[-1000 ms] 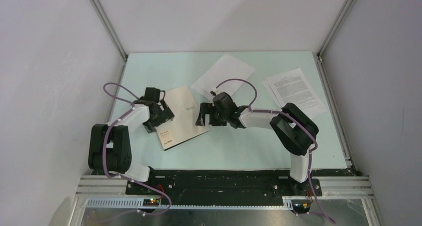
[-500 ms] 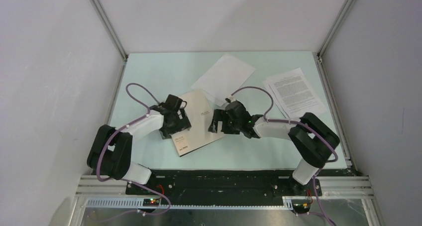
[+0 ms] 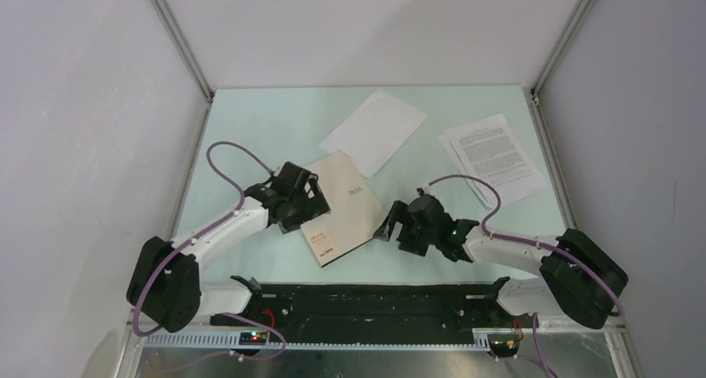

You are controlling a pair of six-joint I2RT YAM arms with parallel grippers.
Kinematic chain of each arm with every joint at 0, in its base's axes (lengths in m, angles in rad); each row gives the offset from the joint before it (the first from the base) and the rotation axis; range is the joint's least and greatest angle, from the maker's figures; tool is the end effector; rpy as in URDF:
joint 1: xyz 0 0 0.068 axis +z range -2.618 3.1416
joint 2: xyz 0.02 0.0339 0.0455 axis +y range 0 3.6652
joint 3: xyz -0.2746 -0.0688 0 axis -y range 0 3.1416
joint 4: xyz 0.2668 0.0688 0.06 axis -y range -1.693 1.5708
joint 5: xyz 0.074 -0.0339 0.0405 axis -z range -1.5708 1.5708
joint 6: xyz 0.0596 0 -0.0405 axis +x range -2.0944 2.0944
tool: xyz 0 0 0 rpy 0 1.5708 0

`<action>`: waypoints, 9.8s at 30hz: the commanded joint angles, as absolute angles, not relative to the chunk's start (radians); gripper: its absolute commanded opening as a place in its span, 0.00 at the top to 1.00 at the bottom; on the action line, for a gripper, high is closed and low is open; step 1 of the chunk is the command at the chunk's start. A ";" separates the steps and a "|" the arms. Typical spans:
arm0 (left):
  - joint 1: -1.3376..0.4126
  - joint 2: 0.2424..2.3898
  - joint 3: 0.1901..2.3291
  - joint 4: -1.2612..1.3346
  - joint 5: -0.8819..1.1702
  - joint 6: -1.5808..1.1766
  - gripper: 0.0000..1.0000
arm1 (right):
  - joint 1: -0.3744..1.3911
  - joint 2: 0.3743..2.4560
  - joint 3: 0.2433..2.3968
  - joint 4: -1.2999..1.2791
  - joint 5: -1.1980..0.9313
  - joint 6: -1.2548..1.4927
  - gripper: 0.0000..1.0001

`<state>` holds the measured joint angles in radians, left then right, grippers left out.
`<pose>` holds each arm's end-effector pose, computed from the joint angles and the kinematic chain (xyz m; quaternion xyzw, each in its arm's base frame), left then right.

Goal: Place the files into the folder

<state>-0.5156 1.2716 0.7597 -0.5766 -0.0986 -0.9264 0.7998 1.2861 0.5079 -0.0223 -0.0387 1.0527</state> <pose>0.2316 -0.1245 0.1794 -0.2093 0.9471 -0.1215 0.2108 0.1851 0.1938 0.1366 0.1096 0.9201 0.3110 0.2114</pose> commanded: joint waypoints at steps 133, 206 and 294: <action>-0.346 0.921 1.230 -0.956 0.096 -0.373 1.00 | 1.109 1.008 0.850 -0.137 0.403 0.493 0.08; -0.343 1.199 1.100 -0.624 0.068 -0.597 0.43 | 0.832 1.585 0.955 -0.209 0.191 0.596 0.28; -0.401 1.298 0.571 -0.372 -0.093 -1.105 0.41 | 1.102 1.779 1.096 -0.478 0.342 0.692 0.92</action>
